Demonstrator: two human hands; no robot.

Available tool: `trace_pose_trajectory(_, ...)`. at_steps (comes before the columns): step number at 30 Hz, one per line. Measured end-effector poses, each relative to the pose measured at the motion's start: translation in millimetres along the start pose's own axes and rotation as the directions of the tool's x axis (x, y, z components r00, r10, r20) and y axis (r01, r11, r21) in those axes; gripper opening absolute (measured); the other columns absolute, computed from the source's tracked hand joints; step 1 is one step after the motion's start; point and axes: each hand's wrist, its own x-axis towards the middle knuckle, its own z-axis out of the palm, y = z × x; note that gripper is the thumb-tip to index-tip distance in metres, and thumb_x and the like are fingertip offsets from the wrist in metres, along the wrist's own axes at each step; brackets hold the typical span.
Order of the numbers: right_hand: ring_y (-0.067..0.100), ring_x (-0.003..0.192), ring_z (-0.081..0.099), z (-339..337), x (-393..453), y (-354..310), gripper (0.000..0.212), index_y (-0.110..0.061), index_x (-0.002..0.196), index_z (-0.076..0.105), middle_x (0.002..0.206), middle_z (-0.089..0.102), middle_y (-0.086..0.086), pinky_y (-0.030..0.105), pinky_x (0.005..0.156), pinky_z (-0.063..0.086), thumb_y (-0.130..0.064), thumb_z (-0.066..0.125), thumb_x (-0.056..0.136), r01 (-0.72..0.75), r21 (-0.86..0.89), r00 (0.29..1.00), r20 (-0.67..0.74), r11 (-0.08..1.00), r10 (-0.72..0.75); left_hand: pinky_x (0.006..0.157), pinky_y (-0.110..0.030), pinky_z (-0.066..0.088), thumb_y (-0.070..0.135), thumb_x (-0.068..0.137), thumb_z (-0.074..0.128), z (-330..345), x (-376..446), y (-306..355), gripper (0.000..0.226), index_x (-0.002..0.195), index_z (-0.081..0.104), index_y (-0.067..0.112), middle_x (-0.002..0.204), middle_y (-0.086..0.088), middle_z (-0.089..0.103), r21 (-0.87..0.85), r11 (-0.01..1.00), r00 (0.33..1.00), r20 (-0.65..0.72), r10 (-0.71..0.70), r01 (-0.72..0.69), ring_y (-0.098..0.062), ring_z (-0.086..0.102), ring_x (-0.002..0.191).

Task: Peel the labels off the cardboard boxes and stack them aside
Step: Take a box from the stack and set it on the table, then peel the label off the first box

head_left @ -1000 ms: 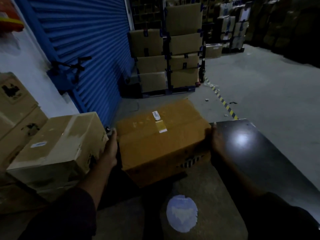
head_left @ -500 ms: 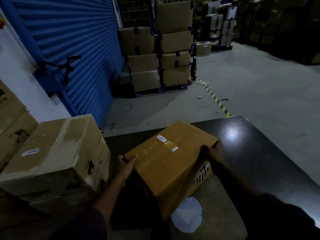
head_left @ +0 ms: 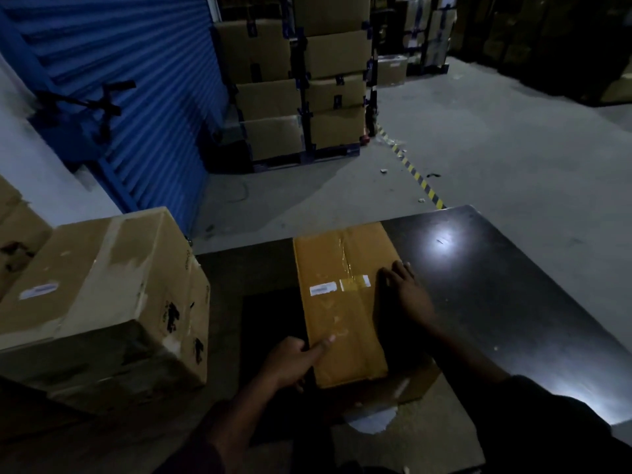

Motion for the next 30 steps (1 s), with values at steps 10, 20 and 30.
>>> trace_pose_trajectory(10,0.013,0.121,0.046,19,-30,-22,0.030,-0.026,0.122,0.062,0.128,0.060,-0.007,0.035,0.104,0.041,-0.026,0.062,0.091,0.118,0.111,0.966,-0.242,0.987,-0.088,0.063,-0.039,0.058,0.068,0.082,0.063,36,-13,10,0.069,0.095,0.068,0.001,0.089,-0.017,0.074,0.037,0.992,0.970,0.215,0.112,-0.123,-0.032,0.073,0.072)
trace_pose_trajectory(20,0.018,0.113,0.040,9,-43,-38,0.024,-0.039,0.108,0.067,0.119,0.055,-0.007,0.037,0.091,0.031,-0.039,0.066,0.084,0.071,-0.026,0.981,-0.180,0.997,-0.074,0.065,-0.031,0.054,0.062,0.092,0.053,43,-14,29,0.062,0.075,0.072,0.005,0.079,-0.010,0.074,0.089,0.941,0.910,0.296,0.289,-0.327,-0.017,0.068,0.064)
trace_pose_trajectory(30,0.009,0.110,0.039,21,-52,-43,0.023,-0.046,0.103,0.065,0.114,0.051,-0.020,0.033,0.094,0.034,-0.048,0.066,0.081,0.038,-0.069,0.977,-0.209,0.997,-0.052,0.072,-0.029,0.048,0.020,0.088,0.072,-4,57,44,0.030,0.113,0.055,0.020,0.086,-0.002,0.055,-0.158,0.917,0.886,-0.361,0.291,-0.366,-0.013,0.056,0.078)
